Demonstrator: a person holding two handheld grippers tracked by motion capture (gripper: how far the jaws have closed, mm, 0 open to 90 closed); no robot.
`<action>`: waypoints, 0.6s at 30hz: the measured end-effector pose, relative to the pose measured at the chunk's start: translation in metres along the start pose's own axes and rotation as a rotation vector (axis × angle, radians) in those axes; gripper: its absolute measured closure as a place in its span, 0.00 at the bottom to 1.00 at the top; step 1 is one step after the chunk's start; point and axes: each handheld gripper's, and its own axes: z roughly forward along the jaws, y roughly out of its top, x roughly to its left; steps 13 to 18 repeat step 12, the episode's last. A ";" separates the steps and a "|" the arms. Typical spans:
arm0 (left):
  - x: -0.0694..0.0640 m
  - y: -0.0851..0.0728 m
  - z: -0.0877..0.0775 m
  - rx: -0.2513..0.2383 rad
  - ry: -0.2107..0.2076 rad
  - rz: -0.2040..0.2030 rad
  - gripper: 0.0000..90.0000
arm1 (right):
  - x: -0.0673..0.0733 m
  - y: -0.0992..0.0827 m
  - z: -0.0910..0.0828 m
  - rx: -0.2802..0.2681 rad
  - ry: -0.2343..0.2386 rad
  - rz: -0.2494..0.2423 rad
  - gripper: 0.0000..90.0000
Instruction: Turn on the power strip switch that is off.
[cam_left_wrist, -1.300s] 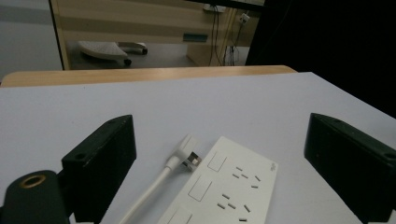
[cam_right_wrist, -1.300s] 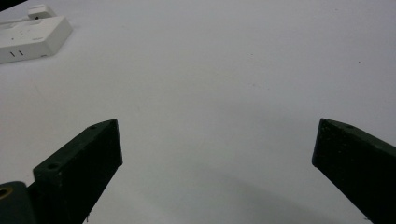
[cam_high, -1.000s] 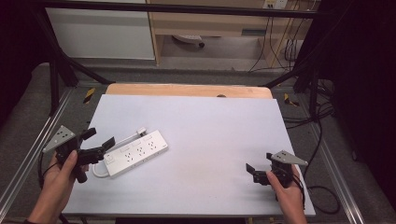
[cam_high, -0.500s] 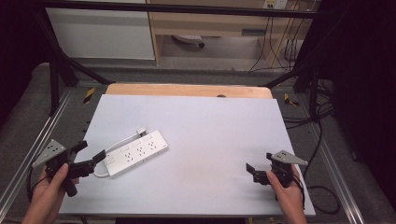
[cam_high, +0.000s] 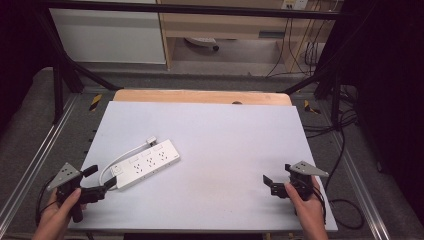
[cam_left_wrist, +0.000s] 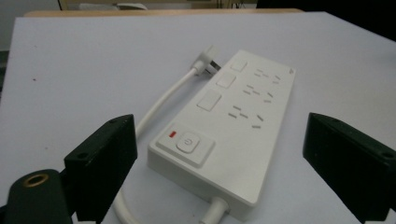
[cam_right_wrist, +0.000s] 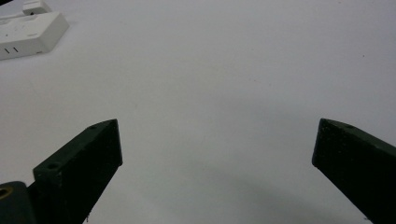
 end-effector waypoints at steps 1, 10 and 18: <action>-0.002 -0.001 0.002 0.013 0.002 0.020 0.11 | 0.000 0.000 0.000 0.000 -0.001 0.000 0.02; -0.004 -0.006 0.010 0.063 -0.009 0.026 0.11 | -0.001 -0.002 0.012 0.056 -0.044 0.009 0.02; -0.003 -0.006 0.010 0.062 -0.009 0.016 0.11 | -0.002 -0.003 0.020 0.097 -0.074 0.011 0.03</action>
